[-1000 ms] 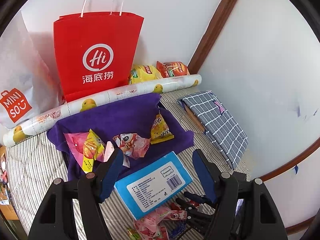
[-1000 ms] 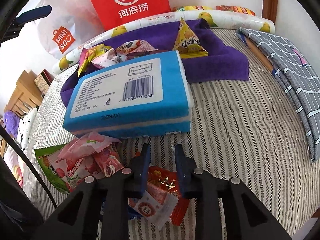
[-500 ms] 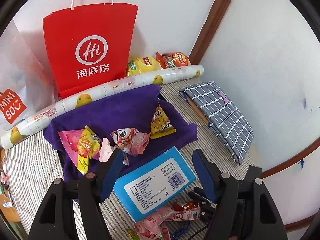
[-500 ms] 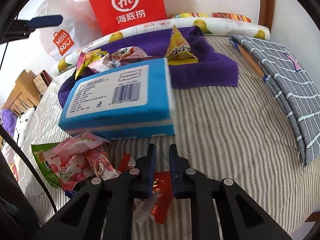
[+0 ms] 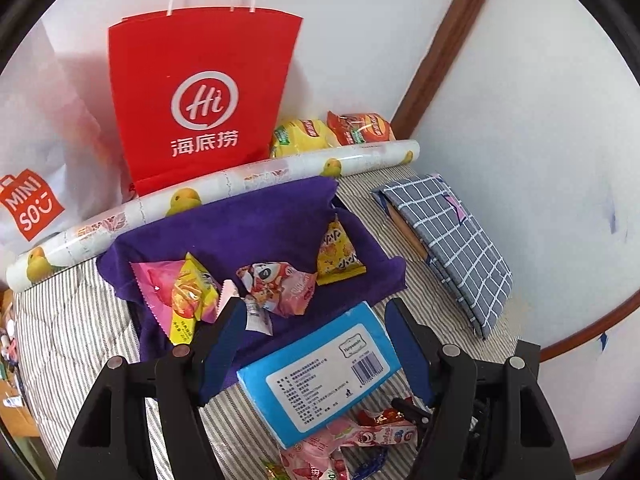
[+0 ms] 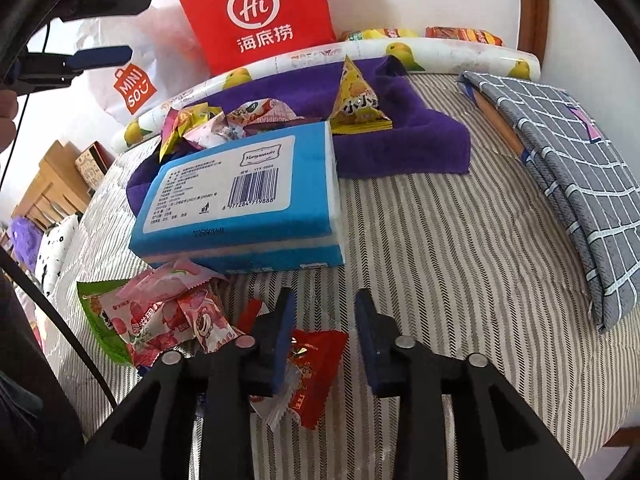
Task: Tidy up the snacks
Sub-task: 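Lift the pink candy packet up from the bed with the right gripper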
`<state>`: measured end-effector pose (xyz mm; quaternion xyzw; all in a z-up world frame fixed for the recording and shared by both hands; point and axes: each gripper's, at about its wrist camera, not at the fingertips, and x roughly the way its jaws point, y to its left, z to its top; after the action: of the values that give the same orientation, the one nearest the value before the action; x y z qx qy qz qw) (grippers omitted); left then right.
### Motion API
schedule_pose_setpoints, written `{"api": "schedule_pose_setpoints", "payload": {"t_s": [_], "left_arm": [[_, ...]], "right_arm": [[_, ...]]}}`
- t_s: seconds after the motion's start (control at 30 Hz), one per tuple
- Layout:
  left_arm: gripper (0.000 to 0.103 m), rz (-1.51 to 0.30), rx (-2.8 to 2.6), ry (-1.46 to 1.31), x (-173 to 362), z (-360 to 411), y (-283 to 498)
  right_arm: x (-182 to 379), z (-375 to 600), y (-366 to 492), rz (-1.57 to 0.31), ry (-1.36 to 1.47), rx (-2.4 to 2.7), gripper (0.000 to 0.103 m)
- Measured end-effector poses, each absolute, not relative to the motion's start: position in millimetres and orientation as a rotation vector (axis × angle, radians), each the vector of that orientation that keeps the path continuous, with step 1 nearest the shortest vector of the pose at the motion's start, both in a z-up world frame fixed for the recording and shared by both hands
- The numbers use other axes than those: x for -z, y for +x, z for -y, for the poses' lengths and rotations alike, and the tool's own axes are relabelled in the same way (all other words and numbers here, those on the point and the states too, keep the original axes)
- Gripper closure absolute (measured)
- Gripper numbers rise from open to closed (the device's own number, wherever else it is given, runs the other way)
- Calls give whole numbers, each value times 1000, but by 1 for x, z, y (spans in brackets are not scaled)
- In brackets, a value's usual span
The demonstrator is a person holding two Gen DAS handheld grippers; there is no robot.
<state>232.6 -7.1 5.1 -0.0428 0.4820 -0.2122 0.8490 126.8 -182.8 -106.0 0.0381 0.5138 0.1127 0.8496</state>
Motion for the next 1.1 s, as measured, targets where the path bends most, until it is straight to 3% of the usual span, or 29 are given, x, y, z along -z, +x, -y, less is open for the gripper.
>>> {"api": "schedule_pose_setpoints", "payload": {"t_s": [0.2, 0.27, 0.7, 0.8, 0.83, 1.1], "left_arm": [[33, -1004, 439, -96, -8, 2, 232], [33, -1001, 437, -96, -9, 1, 231], [33, -989, 384, -70, -13, -2, 227], [33, -987, 371, -55, -14, -1, 223], [33, -987, 367, -51, -13, -2, 220], [33, -1048, 319, -87, 16, -21, 180]], "right_arm": [[96, 181, 120, -1071, 102, -296, 62], [90, 174, 116, -1054, 96, -357, 54], [110, 107, 110, -1095, -257, -515, 53], [112, 104, 109, -1096, -304, -519, 72], [110, 104, 108, -1095, -316, -522, 84], [83, 145, 91, -1028, -222, -467, 84]]}}
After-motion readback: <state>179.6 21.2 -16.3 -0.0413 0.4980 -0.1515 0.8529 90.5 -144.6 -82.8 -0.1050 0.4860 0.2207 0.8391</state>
